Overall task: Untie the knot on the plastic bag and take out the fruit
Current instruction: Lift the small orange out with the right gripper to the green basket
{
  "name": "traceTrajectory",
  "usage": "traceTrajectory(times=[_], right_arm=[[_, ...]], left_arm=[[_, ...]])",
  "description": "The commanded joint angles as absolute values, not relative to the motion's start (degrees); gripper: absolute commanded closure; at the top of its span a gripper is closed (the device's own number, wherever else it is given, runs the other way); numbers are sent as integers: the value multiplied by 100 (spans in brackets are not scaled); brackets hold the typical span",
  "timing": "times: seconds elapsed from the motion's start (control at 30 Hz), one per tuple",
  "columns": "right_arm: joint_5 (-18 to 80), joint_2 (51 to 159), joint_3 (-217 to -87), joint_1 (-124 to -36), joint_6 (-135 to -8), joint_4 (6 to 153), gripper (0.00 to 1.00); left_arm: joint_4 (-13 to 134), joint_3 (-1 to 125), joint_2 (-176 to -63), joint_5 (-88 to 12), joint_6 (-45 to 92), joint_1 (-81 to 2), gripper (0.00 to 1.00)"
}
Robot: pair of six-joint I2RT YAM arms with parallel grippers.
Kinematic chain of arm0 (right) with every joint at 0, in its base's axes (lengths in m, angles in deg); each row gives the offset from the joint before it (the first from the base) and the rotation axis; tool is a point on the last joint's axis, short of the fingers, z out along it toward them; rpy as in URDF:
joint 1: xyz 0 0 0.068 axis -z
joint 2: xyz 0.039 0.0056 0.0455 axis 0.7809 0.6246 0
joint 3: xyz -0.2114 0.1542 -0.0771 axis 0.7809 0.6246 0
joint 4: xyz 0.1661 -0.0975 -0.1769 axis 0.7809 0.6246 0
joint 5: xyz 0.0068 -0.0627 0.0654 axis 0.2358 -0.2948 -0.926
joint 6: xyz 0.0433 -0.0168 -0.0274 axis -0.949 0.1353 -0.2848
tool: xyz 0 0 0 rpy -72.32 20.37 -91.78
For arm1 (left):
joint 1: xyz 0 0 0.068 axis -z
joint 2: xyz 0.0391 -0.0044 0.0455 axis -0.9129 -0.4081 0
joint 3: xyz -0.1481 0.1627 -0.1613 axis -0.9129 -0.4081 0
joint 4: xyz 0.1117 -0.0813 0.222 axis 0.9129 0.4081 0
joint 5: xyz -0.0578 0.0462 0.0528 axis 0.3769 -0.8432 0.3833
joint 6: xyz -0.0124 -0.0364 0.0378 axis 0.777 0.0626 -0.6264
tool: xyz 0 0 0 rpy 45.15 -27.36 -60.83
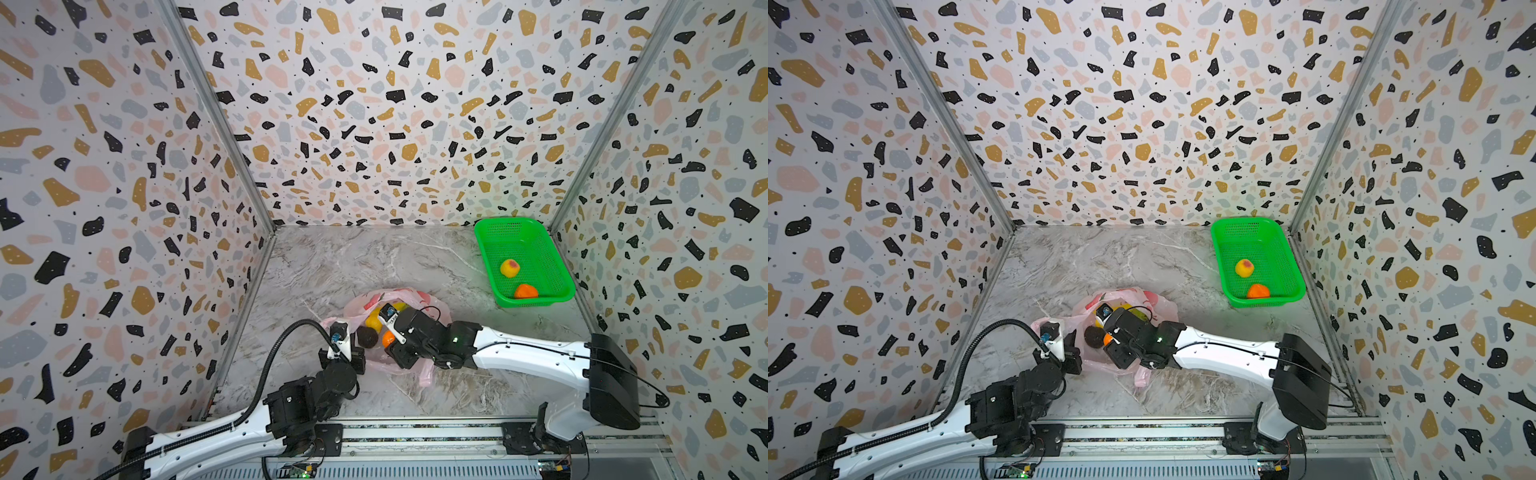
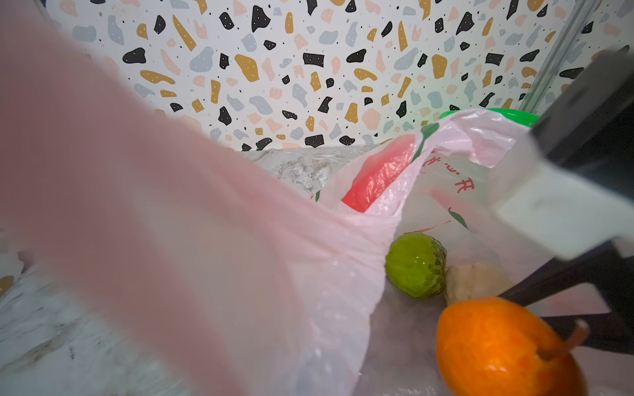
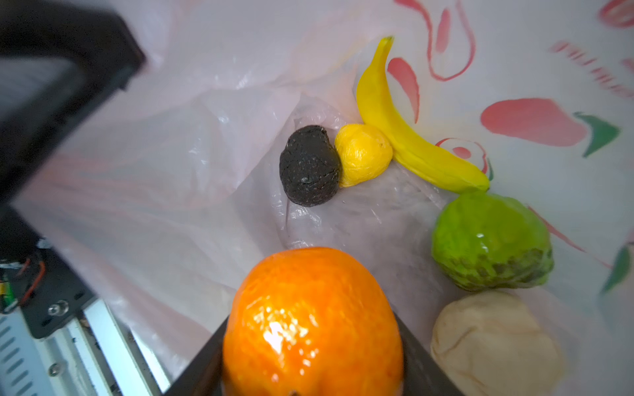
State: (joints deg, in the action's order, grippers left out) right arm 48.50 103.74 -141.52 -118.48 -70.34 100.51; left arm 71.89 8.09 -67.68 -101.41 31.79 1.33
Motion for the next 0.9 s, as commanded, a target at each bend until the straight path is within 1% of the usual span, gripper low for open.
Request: traceTrajectory(times=[0.0,0.17,0.33,0.43,0.5,0.67,0.87], right_arm=[[5045,9931,-14494,-11831,-7150,10486,44],[5281,9552,-14799,-11624,-7098,10861,43],[5203,9084,-14840,-11092,-7029,10927,43],[5195,8868,-14746,-10591,-6884,11000,43],[5179,8729,-14618,-10136,-6737,11031,42],[4787,8418,-14243,-8622,-6337,10909,42],[4298,8501,-13903,-6941,-6086,10476,41]], left_arm=[[7089,768,-6797,-10258,3204,160,100],[7093,778,-6815,-10264,3189,159,100],[7089,778,-6824,-10265,3197,159,100],[7099,787,-6819,-10261,3189,159,100],[7098,787,-6822,-10274,3190,159,100],[7116,796,-6815,-10269,3190,160,100],[7098,786,-6815,-10261,3191,159,100]])
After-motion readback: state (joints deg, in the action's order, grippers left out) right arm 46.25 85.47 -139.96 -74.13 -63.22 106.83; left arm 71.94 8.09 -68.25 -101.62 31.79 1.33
